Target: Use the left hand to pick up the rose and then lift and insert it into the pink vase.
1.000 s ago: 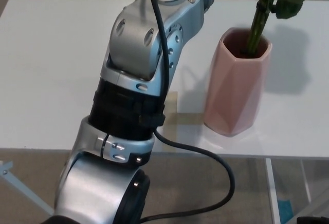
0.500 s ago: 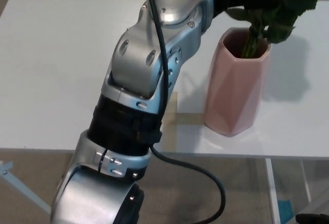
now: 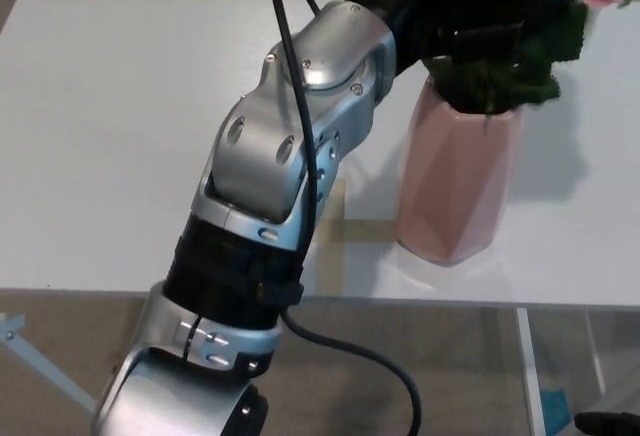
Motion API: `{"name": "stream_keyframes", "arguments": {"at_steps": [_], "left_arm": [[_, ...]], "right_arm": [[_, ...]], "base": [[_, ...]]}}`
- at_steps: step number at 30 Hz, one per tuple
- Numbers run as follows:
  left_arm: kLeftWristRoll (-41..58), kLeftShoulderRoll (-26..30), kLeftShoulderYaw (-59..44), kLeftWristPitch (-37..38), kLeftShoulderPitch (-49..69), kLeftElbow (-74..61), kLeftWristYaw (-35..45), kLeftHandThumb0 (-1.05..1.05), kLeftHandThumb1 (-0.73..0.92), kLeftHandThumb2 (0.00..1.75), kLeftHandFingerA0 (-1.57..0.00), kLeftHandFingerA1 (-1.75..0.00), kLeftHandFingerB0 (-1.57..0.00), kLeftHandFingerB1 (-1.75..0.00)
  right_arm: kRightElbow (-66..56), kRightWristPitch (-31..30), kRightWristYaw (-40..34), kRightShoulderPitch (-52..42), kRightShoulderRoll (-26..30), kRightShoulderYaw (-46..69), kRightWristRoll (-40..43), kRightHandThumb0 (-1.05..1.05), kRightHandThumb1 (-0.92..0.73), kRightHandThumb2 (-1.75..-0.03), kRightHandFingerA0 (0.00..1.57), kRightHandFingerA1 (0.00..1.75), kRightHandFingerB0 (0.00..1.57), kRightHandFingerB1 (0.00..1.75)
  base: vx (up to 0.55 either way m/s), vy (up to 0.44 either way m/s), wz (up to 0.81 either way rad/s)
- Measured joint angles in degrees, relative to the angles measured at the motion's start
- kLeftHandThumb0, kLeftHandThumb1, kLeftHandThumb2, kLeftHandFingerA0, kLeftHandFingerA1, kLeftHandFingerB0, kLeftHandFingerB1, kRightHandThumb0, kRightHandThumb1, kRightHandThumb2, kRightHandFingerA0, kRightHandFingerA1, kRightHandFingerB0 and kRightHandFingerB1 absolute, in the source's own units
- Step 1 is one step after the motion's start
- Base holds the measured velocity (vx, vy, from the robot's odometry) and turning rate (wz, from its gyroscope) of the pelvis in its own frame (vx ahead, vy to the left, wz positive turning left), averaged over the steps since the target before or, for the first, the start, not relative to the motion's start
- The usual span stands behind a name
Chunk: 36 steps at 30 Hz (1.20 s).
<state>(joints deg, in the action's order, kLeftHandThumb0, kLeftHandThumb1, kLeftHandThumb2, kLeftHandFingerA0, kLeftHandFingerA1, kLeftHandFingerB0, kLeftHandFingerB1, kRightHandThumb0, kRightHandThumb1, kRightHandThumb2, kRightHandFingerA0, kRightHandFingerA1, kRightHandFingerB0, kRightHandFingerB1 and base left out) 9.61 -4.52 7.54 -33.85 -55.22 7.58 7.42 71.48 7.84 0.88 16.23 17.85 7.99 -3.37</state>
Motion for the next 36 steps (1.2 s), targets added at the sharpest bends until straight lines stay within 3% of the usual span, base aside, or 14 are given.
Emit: {"name": "stream_keyframes", "arguments": {"at_steps": [1, 4, 17, 36], "left_arm": [[0.1, 0.9, 0.6, -0.3, -0.1, 0.1, 1.0, -0.92, 0.49, 0.59, 0.0, 0.0, 0.0, 0.0], [0.3, 3.4, 2.2, -1.5, -0.5, 0.1, 4.0, -0.97, 0.49, 0.63, 0.0, 0.0, 0.0, 0.0], [0.6, 8.0, 4.7, -4.6, -1.2, -1.0, 12.3, -0.86, 0.52, 0.57, 0.0, 0.0, 0.0, 0.0], [2.2, 14.9, -0.3, -6.4, 0.6, -6.5, 18.8, -0.81, 0.52, 0.55, 0.0, 0.0, 0.0, 0.0]], "right_arm": [[0.0, 0.0, 0.0, 0.0, 0.0, 0.0, 0.0, -0.24, -0.55, -0.56, 0.68, 0.5, 0.61, 0.46], [-0.1, 0.0, 0.0, 0.0, 0.0, 0.0, 0.0, -0.24, -0.55, -0.56, 0.68, 0.5, 0.61, 0.47], [-0.1, 0.0, 0.0, 0.2, 0.0, 0.0, 0.0, -0.23, -0.55, -0.56, 0.68, 0.5, 0.61, 0.46], [0.1, -0.2, 0.0, 0.2, 0.0, 0.1, 0.0, -0.24, -0.55, -0.55, 0.69, 0.5, 0.62, 0.46]], "base": [[0.0, 0.0, 0.0], [0.0, 0.0, 0.0], [0.0, 0.0, 0.0], [0.0, 0.0, 0.0]]}}
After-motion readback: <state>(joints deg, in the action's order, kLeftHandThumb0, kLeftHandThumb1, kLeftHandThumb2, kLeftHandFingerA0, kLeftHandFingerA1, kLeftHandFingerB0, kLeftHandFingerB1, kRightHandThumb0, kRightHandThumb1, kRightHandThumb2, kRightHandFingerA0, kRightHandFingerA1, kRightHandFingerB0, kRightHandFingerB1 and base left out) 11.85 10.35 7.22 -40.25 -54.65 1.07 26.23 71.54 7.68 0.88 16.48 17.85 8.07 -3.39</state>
